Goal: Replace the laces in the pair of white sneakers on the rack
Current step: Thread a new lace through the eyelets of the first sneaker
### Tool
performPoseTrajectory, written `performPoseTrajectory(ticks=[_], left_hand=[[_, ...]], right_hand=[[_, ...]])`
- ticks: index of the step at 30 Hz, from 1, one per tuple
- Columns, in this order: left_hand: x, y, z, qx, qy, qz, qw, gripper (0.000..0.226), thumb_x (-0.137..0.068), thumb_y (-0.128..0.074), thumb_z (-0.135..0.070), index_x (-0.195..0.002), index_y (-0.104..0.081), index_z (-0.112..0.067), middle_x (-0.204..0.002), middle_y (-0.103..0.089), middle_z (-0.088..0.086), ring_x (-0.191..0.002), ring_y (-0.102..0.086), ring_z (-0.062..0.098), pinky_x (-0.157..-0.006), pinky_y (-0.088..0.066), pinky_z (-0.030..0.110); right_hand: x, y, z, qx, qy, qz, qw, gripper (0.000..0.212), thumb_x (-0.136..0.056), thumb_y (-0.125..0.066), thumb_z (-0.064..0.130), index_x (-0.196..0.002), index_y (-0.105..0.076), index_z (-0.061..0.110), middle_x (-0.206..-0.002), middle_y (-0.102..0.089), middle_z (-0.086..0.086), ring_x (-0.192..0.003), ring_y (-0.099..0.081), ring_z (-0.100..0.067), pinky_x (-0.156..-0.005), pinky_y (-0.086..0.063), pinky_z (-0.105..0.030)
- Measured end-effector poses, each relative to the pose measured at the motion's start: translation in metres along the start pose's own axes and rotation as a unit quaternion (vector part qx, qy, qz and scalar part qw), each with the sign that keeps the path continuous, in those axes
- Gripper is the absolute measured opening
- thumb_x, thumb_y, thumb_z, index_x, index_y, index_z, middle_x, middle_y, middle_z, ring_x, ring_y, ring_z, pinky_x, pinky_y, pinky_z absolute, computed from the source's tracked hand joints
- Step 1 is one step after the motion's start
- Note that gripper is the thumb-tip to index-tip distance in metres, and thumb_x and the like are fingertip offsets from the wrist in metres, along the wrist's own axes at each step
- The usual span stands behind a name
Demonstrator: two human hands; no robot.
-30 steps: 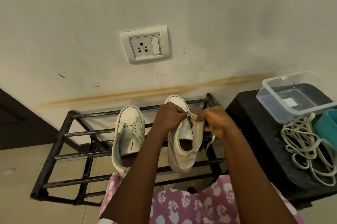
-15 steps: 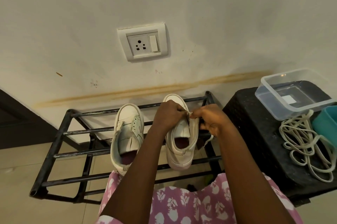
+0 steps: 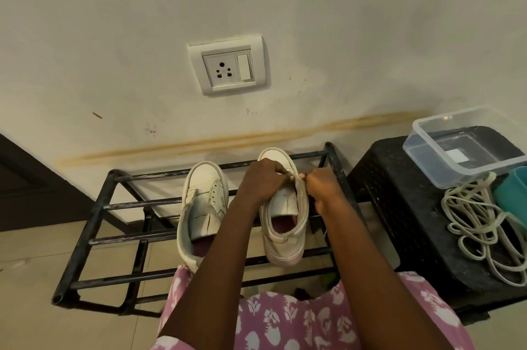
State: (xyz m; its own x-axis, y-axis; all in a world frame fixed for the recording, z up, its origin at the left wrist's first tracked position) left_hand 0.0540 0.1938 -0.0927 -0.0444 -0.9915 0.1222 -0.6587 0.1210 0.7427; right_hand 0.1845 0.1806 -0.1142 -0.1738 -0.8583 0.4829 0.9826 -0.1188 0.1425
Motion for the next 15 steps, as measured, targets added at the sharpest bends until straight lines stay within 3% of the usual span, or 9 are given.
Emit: performPoseTrajectory(ticks=[4,7,10,13,15], left_hand=[[0.000,0.001,0.000,0.008,-0.006,0.001,1.000,0.023,-0.086,-0.063,-0.030,-0.100,-0.074,-0.013,-0.106,-0.070,0.008,-0.101,-0.060,0.022,-0.075,-0.036,0.022],[0.000,0.002,0.001,0.004,-0.010,0.001,1.000,0.023,-0.090,-0.059,-0.029,-0.100,-0.072,-0.012,-0.106,-0.069,0.008,-0.100,-0.059,0.021,-0.070,-0.032,0.021],[0.000,0.006,0.004,0.007,-0.003,-0.006,1.000,0.022,-0.091,-0.058,-0.029,-0.098,-0.071,-0.012,-0.105,-0.069,0.007,-0.099,-0.058,0.020,-0.072,-0.031,0.021],[0.001,0.011,0.011,0.014,0.011,-0.019,1.000,0.022,-0.090,-0.060,-0.029,-0.098,-0.071,-0.013,-0.105,-0.069,0.005,-0.097,-0.061,0.018,-0.074,-0.032,0.020],[0.002,0.014,0.015,0.020,0.017,-0.028,0.999,0.021,-0.089,-0.061,-0.029,-0.097,-0.071,-0.012,-0.104,-0.070,0.004,-0.091,-0.061,0.015,-0.072,-0.032,0.019]], right_hand=[[-0.005,0.011,0.001,0.023,0.011,-0.016,1.000,0.026,-0.093,-0.046,0.003,-0.070,-0.046,0.013,-0.069,-0.047,0.000,-0.058,-0.046,-0.010,-0.052,-0.040,-0.022],[-0.003,0.025,0.004,-0.133,-0.013,-0.051,0.990,0.024,-0.096,-0.039,0.001,-0.077,-0.049,0.011,-0.073,-0.055,-0.005,-0.062,-0.055,-0.012,-0.054,-0.045,-0.023],[-0.001,0.045,0.008,-0.255,-0.015,-0.076,0.964,0.026,-0.098,-0.032,0.000,-0.079,-0.046,0.012,-0.083,-0.059,-0.010,-0.073,-0.060,-0.018,-0.066,-0.053,-0.031],[-0.004,0.073,0.014,-0.361,0.010,-0.124,0.924,0.029,-0.098,-0.028,-0.002,-0.077,-0.043,0.011,-0.078,-0.051,-0.009,-0.068,-0.055,-0.018,-0.073,-0.055,-0.039],[-0.005,0.091,0.020,-0.431,0.044,-0.149,0.889,0.032,-0.097,-0.025,-0.001,-0.072,-0.039,0.012,-0.071,-0.044,-0.006,-0.061,-0.046,-0.015,-0.065,-0.052,-0.033]])
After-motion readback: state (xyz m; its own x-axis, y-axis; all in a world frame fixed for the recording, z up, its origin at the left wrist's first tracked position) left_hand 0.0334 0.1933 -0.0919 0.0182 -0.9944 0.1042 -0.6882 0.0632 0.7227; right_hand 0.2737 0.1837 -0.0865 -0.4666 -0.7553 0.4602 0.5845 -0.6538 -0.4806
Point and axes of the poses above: each hand's wrist, its own x-axis away from the middle knuckle, its own y-axis out of the back of the hand, z = x × y, the point moved 6 cm from there along -x, towards the middle knuckle
